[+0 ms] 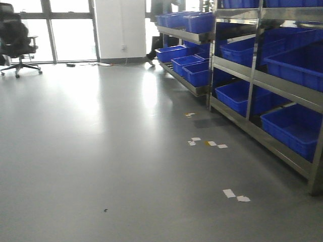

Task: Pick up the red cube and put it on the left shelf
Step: 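Drive the base away from the table holding the red cube in the right gripper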

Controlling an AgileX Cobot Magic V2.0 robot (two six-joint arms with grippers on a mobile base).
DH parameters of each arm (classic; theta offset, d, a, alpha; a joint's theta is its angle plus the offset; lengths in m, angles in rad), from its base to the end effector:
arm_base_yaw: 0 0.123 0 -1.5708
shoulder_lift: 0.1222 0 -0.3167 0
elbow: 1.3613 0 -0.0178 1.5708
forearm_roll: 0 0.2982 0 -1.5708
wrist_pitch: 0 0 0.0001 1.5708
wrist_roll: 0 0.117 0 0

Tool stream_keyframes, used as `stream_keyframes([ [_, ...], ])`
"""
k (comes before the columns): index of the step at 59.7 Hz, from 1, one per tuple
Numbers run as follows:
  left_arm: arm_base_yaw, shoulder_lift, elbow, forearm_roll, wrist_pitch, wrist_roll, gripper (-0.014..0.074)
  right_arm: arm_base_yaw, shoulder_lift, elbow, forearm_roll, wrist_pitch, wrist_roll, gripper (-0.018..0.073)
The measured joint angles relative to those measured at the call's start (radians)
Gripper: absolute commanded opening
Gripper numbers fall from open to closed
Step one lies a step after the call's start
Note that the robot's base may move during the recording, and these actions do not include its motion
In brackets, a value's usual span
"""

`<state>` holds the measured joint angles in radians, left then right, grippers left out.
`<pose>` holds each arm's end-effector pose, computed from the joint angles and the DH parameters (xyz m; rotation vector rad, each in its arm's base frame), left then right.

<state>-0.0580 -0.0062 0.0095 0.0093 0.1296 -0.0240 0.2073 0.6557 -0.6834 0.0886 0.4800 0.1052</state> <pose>0.0978 -0.0055 0.1970 0.0340 1.6163 -0.0552 0.1730 0.0413 0.3555 -0.0502 1.9449 0.2997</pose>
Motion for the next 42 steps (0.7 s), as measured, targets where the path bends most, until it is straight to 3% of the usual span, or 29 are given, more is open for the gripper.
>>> stream_keyframes([
  [42,0.0,0.0,0.0,0.0,0.0,0.0,0.0102,0.0,-0.002,0.0,0.0,0.002,0.0,0.0057],
])
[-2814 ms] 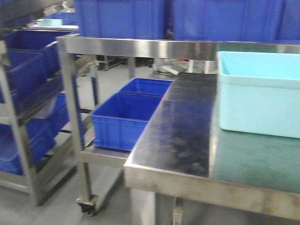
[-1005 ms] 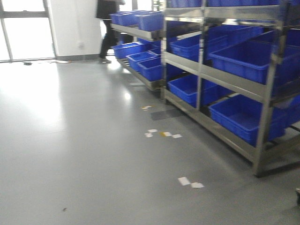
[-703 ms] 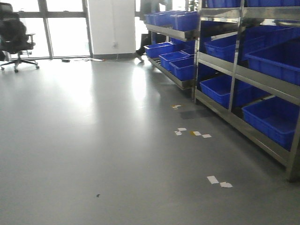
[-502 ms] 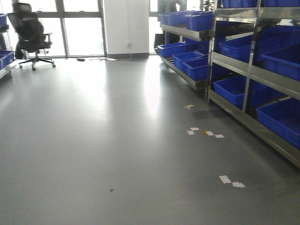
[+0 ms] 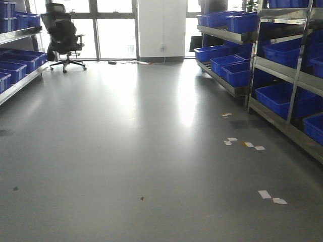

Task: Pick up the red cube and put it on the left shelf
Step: 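Drive the base away from the table holding the red cube in the right gripper, then drive the base up to the shelf rack of blue bins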

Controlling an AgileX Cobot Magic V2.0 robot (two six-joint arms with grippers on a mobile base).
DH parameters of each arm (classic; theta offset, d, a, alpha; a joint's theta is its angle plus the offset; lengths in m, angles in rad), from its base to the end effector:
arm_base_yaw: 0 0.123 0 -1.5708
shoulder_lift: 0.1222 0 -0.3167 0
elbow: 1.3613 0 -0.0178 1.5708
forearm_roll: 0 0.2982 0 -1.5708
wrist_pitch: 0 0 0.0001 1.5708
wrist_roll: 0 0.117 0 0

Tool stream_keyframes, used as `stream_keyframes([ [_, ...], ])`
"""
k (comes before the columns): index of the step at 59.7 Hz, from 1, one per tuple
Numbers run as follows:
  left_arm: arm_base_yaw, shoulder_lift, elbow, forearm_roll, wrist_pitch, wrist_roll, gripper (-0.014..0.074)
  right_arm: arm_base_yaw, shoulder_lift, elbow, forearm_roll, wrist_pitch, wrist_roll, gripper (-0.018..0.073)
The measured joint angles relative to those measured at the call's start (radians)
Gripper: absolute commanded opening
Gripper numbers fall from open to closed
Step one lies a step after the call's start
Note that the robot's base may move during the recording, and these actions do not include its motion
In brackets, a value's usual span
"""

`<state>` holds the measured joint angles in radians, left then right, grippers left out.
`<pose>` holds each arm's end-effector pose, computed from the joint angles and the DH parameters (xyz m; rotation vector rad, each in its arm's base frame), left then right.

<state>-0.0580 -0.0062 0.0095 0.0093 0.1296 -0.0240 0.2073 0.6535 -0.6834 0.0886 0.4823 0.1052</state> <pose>0.0978 -0.0055 0.1970 0.0340 1.6163 -0.0552 0.1724 0.0412 0.3556 -0.0505 1.9450 0.2998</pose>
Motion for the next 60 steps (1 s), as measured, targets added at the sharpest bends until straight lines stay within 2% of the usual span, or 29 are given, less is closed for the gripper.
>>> stream_keyframes([
  [60,0.0,0.0,0.0,0.0,0.0,0.0,0.0102,0.0,0.0,0.0,0.0,0.004,0.0,0.0057],
])
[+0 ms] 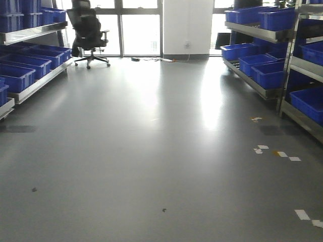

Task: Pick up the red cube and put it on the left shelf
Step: 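Drive the base up to the shelf rack of blue bins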

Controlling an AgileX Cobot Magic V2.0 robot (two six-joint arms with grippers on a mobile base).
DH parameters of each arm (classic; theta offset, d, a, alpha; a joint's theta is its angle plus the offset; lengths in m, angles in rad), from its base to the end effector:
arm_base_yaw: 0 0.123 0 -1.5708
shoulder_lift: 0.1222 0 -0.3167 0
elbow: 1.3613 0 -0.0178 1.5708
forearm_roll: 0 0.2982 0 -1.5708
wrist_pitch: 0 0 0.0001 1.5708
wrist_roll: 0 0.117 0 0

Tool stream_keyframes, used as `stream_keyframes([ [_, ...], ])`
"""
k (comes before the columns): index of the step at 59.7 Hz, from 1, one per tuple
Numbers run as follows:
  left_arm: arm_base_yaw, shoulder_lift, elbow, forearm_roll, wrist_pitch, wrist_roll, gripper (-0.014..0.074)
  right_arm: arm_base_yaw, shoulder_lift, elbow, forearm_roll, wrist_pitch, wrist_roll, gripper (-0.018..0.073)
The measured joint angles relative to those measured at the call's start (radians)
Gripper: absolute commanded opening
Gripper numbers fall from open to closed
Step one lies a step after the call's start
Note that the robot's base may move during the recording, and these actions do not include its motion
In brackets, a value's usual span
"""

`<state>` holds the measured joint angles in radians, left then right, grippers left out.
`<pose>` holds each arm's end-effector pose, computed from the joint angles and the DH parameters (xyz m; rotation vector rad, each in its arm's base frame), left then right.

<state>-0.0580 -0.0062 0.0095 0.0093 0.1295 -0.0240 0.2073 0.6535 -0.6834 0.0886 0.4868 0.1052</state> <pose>0.0978 -0.0055 0.1970 0.0340 1.6162 -0.0552 0.1722 0.0412 0.3552 -0.0509 1.9495 0.2994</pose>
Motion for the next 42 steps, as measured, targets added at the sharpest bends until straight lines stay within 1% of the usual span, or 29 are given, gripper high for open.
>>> stream_keyframes([
  [42,0.0,0.0,0.0,0.0,0.0,0.0,0.0102,0.0,0.0,0.0,0.0,0.0,0.0,0.0057],
])
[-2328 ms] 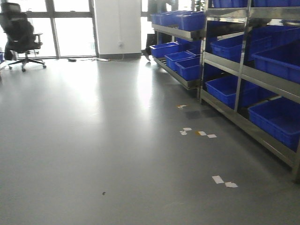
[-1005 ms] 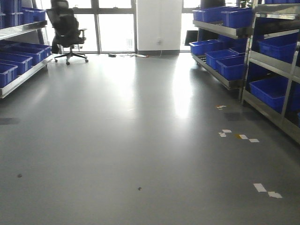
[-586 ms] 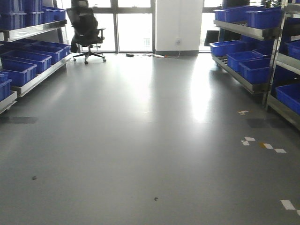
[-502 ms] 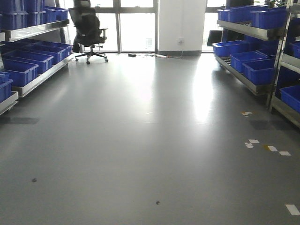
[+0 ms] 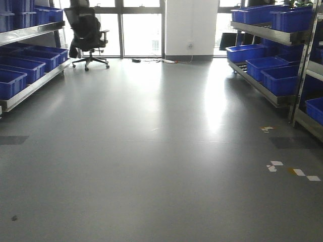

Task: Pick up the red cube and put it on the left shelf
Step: 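Drive the base up to the shelf rack of blue bins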

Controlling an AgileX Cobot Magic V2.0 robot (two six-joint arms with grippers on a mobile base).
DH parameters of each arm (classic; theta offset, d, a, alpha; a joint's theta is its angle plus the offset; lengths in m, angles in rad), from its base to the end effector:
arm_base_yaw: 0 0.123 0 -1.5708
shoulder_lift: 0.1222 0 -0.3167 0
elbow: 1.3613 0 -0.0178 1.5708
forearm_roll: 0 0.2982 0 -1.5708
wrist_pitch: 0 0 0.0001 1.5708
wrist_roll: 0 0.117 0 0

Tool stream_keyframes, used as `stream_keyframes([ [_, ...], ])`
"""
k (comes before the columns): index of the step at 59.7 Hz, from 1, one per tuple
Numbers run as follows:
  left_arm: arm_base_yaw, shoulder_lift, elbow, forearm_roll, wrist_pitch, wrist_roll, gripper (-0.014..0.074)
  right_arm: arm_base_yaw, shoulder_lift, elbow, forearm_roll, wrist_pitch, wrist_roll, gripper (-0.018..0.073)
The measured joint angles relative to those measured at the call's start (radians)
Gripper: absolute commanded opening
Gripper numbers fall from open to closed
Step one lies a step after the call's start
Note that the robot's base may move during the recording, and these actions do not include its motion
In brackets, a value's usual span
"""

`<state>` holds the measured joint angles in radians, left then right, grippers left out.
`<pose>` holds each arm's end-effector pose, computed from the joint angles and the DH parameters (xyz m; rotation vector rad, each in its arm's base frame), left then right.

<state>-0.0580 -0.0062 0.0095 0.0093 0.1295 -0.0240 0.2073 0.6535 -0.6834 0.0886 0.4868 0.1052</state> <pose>0.0978 -0.0055 0.1970 0.0340 1.6162 -0.0552 0.1722 0.0412 0.3552 -0.0509 1.9495 0.2994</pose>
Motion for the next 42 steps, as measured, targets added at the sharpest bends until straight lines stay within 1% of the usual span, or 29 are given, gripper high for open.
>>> stream_keyframes([
  [42,0.0,0.0,0.0,0.0,0.0,0.0,0.0102,0.0,0.0,0.0,0.0,0.0,0.0,0.0057],
])
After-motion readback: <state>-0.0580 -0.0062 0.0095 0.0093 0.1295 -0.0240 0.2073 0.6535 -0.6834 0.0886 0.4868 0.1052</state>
